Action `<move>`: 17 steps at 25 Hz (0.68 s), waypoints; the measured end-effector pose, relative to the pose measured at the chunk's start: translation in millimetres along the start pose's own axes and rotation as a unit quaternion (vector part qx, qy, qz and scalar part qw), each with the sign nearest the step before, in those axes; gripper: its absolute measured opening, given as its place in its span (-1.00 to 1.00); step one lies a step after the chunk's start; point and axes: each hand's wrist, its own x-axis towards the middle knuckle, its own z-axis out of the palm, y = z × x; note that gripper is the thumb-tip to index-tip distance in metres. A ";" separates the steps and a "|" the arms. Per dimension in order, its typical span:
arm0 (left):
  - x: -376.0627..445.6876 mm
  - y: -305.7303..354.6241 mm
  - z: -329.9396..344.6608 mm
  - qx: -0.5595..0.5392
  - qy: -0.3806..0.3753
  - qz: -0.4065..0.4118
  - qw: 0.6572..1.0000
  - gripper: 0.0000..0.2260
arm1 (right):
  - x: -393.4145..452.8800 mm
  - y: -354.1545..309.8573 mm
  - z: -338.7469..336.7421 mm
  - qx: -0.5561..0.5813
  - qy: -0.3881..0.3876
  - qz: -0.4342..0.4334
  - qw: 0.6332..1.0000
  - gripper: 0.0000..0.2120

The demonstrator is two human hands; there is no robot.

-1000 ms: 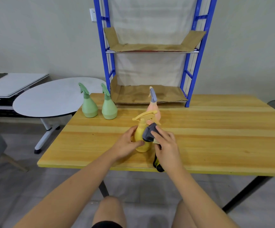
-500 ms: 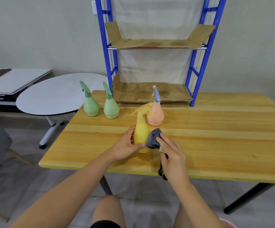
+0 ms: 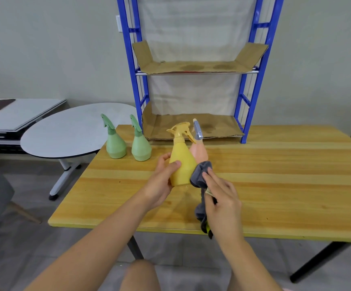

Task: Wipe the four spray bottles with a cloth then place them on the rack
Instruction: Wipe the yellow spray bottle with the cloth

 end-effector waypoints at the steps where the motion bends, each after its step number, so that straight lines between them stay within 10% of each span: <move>1: 0.0 1.4 -0.9 0.016 0.002 0.002 1.000 -0.51 | -0.9 -2.2 -0.4 -0.009 -0.007 -0.028 1.000 -0.49; 11: 3.2 8.6 -9.3 0.001 0.003 -0.046 0.999 -0.83 | 9.6 19.5 -6.8 -0.042 -0.148 -0.217 0.964 -0.48; 17: 2.9 11.0 -7.6 0.032 0.002 -0.020 0.999 -0.68 | 17.4 13.7 -9.6 -0.051 -0.178 -0.258 0.948 -0.49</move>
